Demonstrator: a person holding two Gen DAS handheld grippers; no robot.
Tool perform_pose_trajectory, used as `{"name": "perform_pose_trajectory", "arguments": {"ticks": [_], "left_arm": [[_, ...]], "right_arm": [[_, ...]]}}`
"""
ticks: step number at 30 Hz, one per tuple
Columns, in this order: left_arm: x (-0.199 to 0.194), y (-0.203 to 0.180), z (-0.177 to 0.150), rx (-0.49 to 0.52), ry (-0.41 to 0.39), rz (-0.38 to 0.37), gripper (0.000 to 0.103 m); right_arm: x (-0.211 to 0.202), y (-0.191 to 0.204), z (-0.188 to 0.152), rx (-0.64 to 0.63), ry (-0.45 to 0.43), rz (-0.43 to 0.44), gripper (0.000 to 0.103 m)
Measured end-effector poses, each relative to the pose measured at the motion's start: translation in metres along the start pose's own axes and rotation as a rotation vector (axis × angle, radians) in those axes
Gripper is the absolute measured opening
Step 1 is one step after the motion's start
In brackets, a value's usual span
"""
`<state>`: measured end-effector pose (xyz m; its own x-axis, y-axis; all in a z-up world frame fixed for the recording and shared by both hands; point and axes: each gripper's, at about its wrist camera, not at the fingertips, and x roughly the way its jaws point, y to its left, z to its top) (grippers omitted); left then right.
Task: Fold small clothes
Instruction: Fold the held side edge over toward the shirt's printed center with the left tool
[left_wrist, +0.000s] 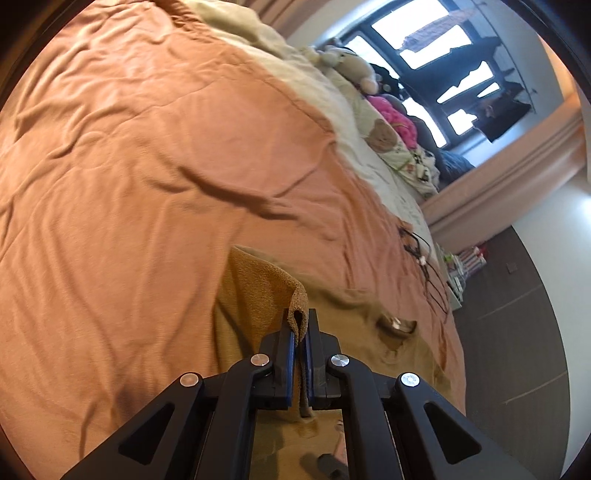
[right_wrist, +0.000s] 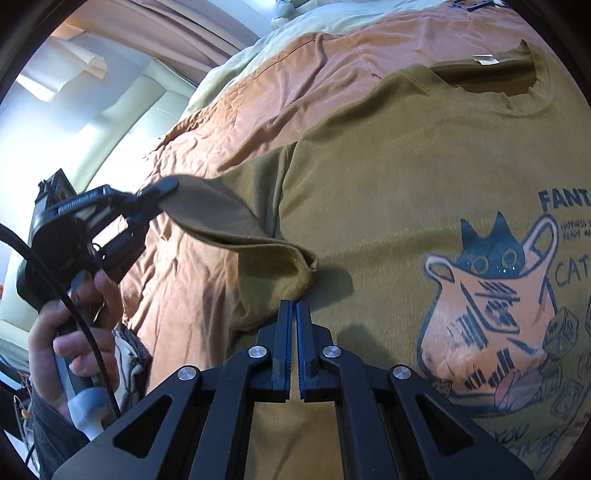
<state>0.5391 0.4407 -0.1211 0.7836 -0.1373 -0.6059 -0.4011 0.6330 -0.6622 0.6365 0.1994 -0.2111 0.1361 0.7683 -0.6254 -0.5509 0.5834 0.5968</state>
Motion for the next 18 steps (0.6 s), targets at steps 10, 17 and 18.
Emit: {"name": "perform_pose_trajectory", "arguments": {"ticks": [10, 17, 18], "left_arm": [[0.030, -0.039, -0.007, 0.071, 0.063, -0.055, 0.004], [0.050, -0.059, -0.022, 0.137, 0.142, -0.080, 0.005], [0.051, -0.060, -0.023, 0.140, 0.152, -0.075, 0.009]], "right_arm": [[-0.006, -0.020, 0.005, 0.042, 0.031, -0.021, 0.000], [-0.003, -0.037, 0.008, 0.087, 0.070, -0.024, 0.013], [-0.003, -0.038, 0.007, 0.088, 0.075, -0.028, 0.027]]}}
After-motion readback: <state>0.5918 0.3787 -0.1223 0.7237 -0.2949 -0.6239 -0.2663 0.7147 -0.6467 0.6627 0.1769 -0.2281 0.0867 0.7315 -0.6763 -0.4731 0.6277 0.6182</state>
